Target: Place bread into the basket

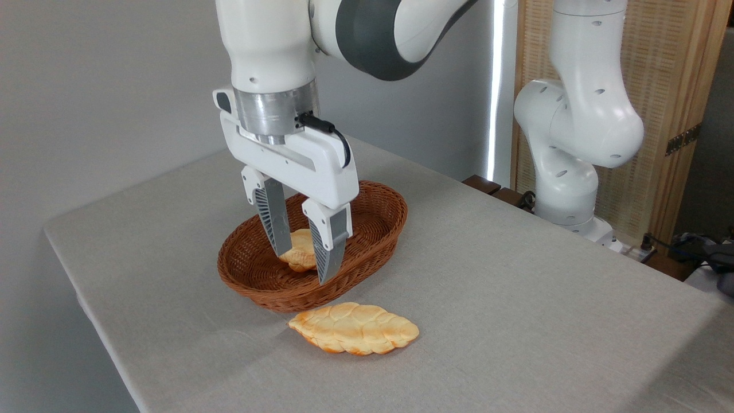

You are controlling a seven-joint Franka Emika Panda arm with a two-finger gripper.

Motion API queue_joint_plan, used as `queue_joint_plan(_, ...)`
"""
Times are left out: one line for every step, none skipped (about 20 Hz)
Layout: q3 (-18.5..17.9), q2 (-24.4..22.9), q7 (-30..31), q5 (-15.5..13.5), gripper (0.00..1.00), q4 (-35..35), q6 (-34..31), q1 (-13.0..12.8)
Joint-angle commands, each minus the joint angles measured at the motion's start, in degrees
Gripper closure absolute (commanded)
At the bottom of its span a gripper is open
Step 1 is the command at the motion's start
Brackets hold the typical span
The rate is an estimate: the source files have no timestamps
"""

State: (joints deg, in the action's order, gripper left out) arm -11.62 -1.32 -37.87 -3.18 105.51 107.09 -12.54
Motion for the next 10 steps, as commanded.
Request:
queue_joint_plan(-0.3,-0.6,-0.5,-1.0,0.0,-0.1,-1.1,-0.6)
queue_joint_plan(-0.3,-0.6,-0.5,-1.0,0.0,0.0,-1.1,-0.6)
queue_joint_plan(-0.3,-0.6,-0.5,-1.0,0.0,-0.1,-1.1,-0.6)
queue_joint_plan(-0.3,-0.6,-0.5,-1.0,0.0,0.0,-1.1,-0.6)
queue_joint_plan(-0.3,-0.6,-0.5,-1.0,0.0,0.0,-1.1,-0.6)
queue_joint_plan(-0.3,-0.6,-0.5,-1.0,0.0,0.0,-1.1,-0.6)
queue_joint_plan(-0.4,-0.6,-0.5,-1.0,0.0,0.0,-1.1,-0.6)
queue_joint_plan(-0.4,-0.7,-0.5,-1.0,0.0,0.0,-1.1,-0.6)
queue_joint_plan(-0.3,-0.8,-0.5,-1.0,0.0,0.0,-1.1,-0.6)
queue_joint_plan(-0.4,-0.8,-0.9,-0.9,0.0,0.0,-1.1,-0.6)
